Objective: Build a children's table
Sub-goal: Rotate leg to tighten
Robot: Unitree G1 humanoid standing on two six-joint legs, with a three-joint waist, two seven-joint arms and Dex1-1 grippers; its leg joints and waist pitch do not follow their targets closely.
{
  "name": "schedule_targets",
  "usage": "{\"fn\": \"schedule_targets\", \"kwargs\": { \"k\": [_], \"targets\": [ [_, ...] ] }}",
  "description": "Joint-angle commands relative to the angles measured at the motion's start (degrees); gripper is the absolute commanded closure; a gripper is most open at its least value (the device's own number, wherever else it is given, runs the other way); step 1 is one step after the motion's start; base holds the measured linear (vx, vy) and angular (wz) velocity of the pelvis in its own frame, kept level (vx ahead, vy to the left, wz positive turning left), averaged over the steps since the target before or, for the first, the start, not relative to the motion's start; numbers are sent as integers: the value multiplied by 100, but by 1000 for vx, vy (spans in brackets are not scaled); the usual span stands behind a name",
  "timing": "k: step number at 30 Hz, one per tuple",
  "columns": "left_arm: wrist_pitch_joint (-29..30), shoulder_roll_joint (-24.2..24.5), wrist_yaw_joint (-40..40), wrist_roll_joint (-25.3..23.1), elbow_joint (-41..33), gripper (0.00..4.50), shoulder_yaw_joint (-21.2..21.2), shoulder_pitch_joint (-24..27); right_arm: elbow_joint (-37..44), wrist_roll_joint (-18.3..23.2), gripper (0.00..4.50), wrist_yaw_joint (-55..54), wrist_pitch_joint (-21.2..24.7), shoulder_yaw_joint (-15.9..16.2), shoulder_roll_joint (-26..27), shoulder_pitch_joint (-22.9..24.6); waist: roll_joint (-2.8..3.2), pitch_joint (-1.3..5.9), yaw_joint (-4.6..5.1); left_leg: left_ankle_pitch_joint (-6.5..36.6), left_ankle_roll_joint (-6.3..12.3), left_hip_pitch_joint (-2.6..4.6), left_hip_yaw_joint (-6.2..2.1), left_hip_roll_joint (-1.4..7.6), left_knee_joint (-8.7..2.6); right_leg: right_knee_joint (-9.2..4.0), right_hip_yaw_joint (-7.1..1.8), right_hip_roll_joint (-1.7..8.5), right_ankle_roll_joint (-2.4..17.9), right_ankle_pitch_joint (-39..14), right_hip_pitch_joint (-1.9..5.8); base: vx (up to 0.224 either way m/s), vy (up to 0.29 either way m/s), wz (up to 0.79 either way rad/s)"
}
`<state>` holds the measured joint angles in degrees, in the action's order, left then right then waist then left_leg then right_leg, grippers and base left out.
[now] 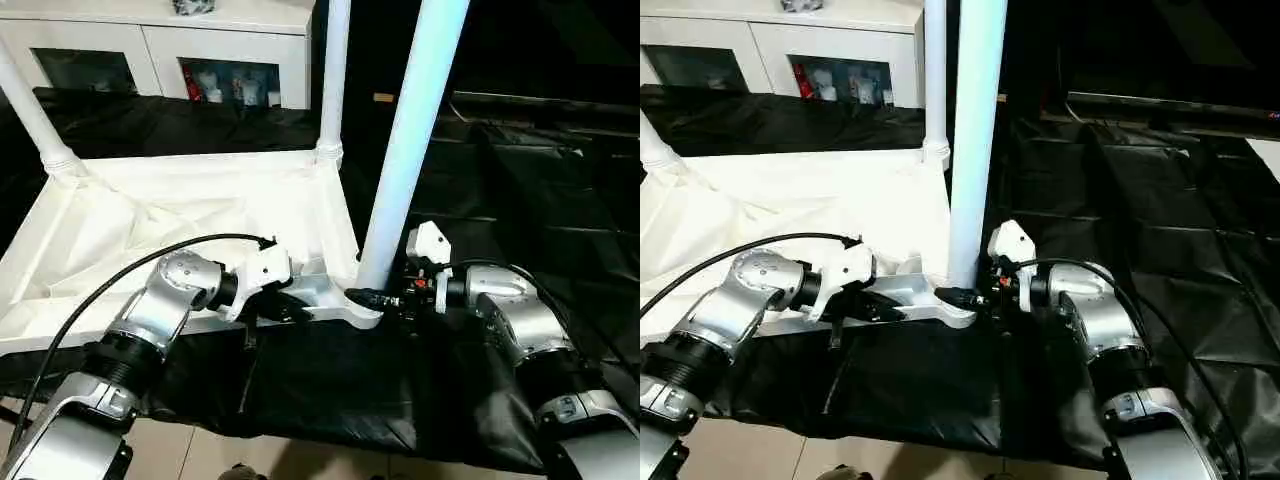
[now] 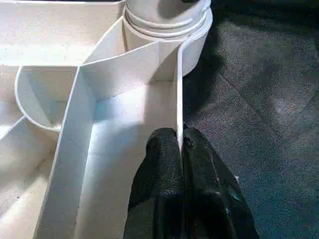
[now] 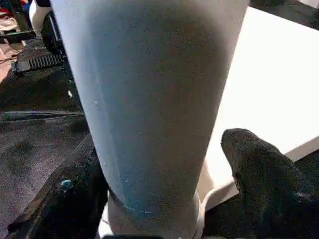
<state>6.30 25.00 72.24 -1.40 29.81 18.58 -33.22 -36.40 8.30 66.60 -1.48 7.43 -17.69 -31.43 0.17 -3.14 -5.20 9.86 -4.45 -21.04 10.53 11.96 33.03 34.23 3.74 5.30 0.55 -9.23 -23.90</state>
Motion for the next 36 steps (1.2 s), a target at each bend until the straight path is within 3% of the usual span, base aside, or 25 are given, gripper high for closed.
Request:
{"fn": "schedule_targets", "kwargs": {
  "k": [1, 8, 12, 15, 25, 35, 36],
  "targets": [
    [-4, -60, 54, 43, 24, 442, 60, 40, 18, -29, 87, -17, 19, 2, -75, -44, -24, 430, -22, 1019, 319, 42, 10, 100, -325, -286, -193, 238, 1428, -870, 353, 0, 0, 0],
    [35, -188, 169, 327, -1, 442, -76, 124, 63, -84, 87, 126, 84, 108, -175, 27, -34, 435, -30, 971, 370, 38, 14, 99, -309, -271, -191, 237, 1470, -768, 359, 0, 0, 0],
    [-5, -255, 165, 426, -30, 442, -130, 228, 29, -110, 87, 96, 58, 113, -177, 22, -40, 420, -29, 1082, 341, 37, 12, 98, -315, -300, -193, 246, 1399, -1040, 352, 0, 0, 0],
    [-58, -257, 82, 353, 46, 442, -113, 283, -8, -104, 87, 55, 48, 116, -166, -6, -41, 411, -22, 1197, 293, 48, 7, 98, -326, -325, -197, 244, 1307, -1300, 338, 0, 0, 0],
    [-207, -179, -108, 123, 215, 442, -81, 293, -8, -115, 87, 13, 25, 124, -149, 2, -34, 416, -13, 1223, 281, 47, -1, 96, -324, -323, -198, 237, 1278, -1299, 331, 0, 0, 0],
    [-96, -240, -57, 319, 349, 442, -242, 237, -63, -141, 87, 11, 4, 155, -171, -20, -43, 396, 2, 1406, 208, 43, -11, 84, -332, -360, -204, 240, 1137, -1725, 314, 0, 0, 0],
    [45, -249, 26, 388, 353, 419, -269, 215, -79, -154, 87, 3, -7, 152, -171, -31, -44, 390, 4, 1432, 204, 43, -10, 84, -333, -364, -206, 238, 1127, -1788, 307, 0, 0, 0]
  ]
}}
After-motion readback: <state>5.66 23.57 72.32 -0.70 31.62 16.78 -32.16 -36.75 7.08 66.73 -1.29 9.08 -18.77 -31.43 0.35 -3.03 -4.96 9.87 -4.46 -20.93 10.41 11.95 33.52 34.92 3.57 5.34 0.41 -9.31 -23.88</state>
